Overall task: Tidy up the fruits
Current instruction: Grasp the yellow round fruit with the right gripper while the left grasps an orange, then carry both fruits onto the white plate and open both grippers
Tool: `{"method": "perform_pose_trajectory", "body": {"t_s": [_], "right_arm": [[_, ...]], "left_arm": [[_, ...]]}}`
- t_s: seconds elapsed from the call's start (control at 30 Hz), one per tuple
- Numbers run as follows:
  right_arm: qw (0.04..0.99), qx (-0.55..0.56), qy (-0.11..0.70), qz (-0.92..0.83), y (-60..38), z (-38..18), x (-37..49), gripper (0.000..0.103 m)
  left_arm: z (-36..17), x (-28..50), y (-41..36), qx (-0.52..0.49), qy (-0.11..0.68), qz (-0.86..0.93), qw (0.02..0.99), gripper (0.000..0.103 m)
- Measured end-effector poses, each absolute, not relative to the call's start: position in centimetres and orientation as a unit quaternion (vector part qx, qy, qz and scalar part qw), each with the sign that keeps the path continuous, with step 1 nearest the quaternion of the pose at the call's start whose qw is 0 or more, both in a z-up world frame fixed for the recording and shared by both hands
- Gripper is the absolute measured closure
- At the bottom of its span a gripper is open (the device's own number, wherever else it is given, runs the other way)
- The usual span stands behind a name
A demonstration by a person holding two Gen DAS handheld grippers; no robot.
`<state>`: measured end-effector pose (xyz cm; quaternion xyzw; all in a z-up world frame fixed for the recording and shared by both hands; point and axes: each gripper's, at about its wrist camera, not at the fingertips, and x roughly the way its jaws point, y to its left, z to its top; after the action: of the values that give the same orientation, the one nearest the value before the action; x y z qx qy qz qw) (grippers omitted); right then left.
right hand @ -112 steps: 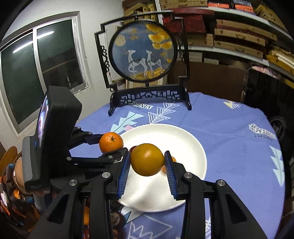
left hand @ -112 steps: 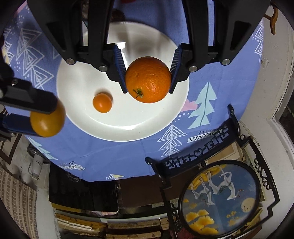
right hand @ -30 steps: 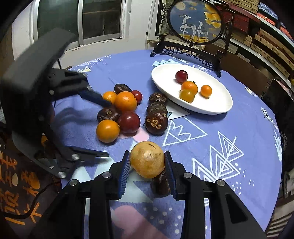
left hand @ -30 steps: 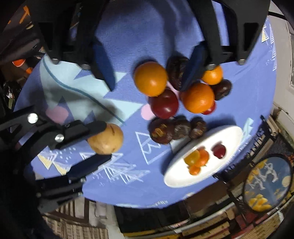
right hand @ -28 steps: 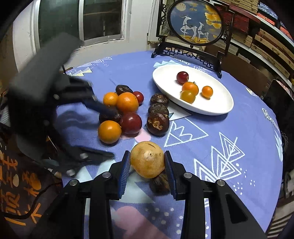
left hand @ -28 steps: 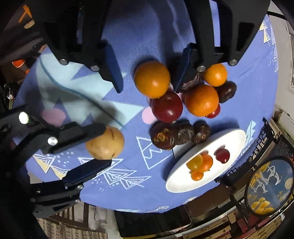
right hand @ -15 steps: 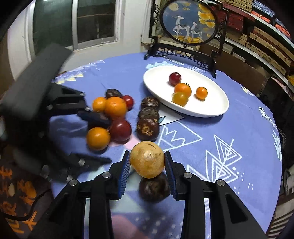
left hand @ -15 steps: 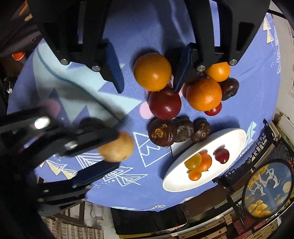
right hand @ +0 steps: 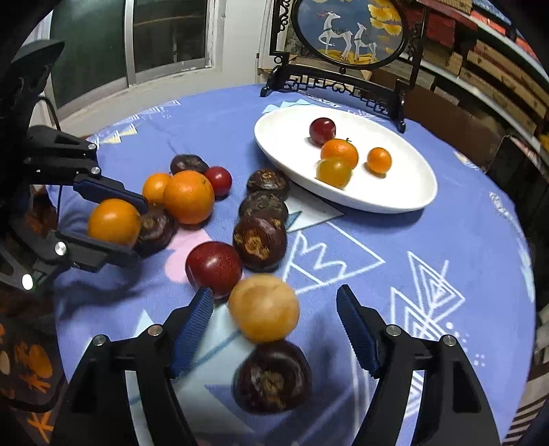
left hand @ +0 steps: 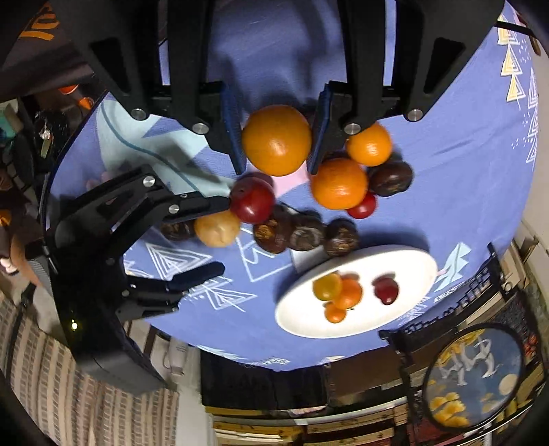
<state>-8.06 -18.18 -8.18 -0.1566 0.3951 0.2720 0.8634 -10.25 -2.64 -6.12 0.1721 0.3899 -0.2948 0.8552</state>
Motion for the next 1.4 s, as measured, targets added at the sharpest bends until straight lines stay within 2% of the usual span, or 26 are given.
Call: {"method": "perform_pose_trajectory", "body": {"t_s": [0.03,0.07,0.1,0.23,0.3,0.37,0.43,0.63,1.0,1.23,1.4], "right_arm": [[0.859,-0.153,0.399,0.280,-18.1,-8.1,-8.0,0.052],[0.852,-0.146,0.410,0.292,-18.1,-8.0,-7.9,0.058],[0.849,-0.143,0.416,0.293,-18.2,-8.0,-7.8,0.060],[0.832,-0.137,0.437,0.311,-18.7,-8.4,-8.3,0.049],[0.834,-0.149,0.432,0.310,-18.5,-8.7,-8.6,0.050],[0.840,-0.152,0.426,0.300,-18.2,-8.9,-8.2,0.061],[0.842,-0.144,0.425,0.299,-18.0,-9.0,-7.9,0.063],[0.853,-0.162,0.404,0.287,-18.3,-7.2,-8.6,0.063],[0.928,-0.057,0.296,0.221,-21.5,1.3,-1.9,0.064],[0.923,-0.037,0.319,0.211,-19.8,0.4,5.2,0.064],[0.919,-0.032,0.338,0.199,-19.5,-1.3,9.4,0.064]], "left_arm": [[-6.1,-10.1,-2.4,0.170,0.391,-0.291,0.857,0.068],[-6.0,-10.0,-2.2,0.168,0.392,-0.288,0.858,0.068],[-6.0,-9.9,-1.9,0.167,0.393,-0.285,0.858,0.068],[-5.7,-9.3,-1.2,0.152,0.396,-0.281,0.861,0.068],[-5.5,-9.4,-1.0,0.149,0.394,-0.283,0.862,0.067],[-5.5,-9.2,-1.1,0.148,0.393,-0.284,0.862,0.067],[-5.5,-9.1,-1.2,0.149,0.394,-0.281,0.862,0.067],[-5.0,-8.5,-0.5,0.142,0.394,-0.272,0.866,0.067],[1.6,0.1,-2.7,0.115,0.343,-0.233,0.903,0.067],[0.1,9.7,-5.4,0.128,0.371,-0.157,0.906,0.067],[-1.9,13.0,-5.5,0.136,0.383,-0.128,0.905,0.067]]}}
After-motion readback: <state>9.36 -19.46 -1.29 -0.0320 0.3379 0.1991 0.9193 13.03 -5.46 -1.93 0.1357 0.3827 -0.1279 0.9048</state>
